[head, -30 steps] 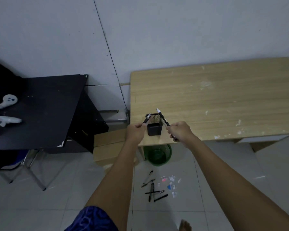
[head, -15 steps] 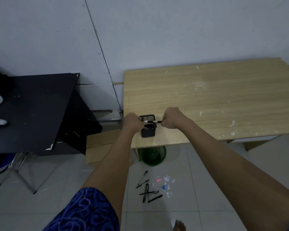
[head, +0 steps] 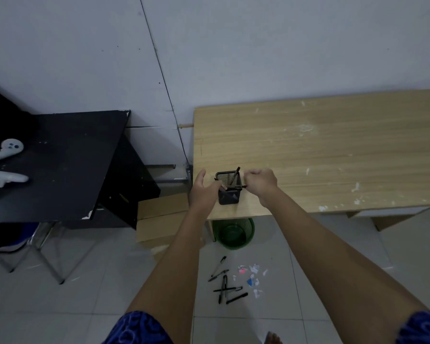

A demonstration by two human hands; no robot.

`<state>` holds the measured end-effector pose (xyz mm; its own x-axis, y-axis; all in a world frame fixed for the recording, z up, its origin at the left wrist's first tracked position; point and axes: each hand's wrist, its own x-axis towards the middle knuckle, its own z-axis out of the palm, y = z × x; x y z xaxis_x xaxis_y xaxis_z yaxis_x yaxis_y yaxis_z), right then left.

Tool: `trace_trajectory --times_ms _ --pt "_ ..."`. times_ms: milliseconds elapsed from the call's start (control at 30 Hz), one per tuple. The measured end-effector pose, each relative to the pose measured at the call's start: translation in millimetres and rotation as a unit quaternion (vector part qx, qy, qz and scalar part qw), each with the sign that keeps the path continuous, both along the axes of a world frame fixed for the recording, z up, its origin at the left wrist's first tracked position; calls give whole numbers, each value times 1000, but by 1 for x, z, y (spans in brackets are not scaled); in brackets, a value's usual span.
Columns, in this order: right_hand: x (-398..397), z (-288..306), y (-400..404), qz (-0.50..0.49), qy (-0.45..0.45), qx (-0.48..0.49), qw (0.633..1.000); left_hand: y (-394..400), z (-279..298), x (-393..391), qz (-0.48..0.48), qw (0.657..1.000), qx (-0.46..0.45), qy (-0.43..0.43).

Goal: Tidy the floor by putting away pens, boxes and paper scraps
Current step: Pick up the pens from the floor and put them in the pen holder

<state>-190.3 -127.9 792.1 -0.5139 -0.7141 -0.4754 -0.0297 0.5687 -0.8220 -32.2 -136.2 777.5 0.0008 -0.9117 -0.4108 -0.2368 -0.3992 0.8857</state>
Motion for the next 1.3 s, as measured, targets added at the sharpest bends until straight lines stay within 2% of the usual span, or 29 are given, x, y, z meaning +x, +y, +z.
trace_trajectory --times_ms 133,233,300,367,400,467,567,733,833,1000,1167,1300 --pt "2 6 11 7 -36 -32 999 16 0 18 -27 998 -14 -59" --pt "5 18 31 76 93 -56 991 29 2 29 -92 980 -52 -170" --pt "11 23 51 138 166 -86 973 43 2 37 -152 932 -106 -310" --pt "18 23 76 199 196 -107 954 60 2 46 -184 879 -143 -416" --pt "21 22 88 235 211 -108 943 69 1 50 -191 860 -150 -449" --pt "27 17 108 313 243 -89 914 87 -2 56 -183 843 -161 -480" --pt "36 6 128 397 251 -44 882 114 -12 65 -168 847 -155 -481" --pt "35 -30 139 518 219 21 826 168 -29 66 -91 900 -44 -423" --pt "22 -52 134 576 186 41 795 191 -41 52 -55 900 34 -431" --pt "-6 -83 132 648 164 33 743 225 -57 6 55 916 130 -376" --pt "-33 -96 157 663 183 29 725 267 -58 -42 128 919 153 -339" --pt "-47 -107 177 654 155 52 738 305 -68 -64 212 919 180 -281"
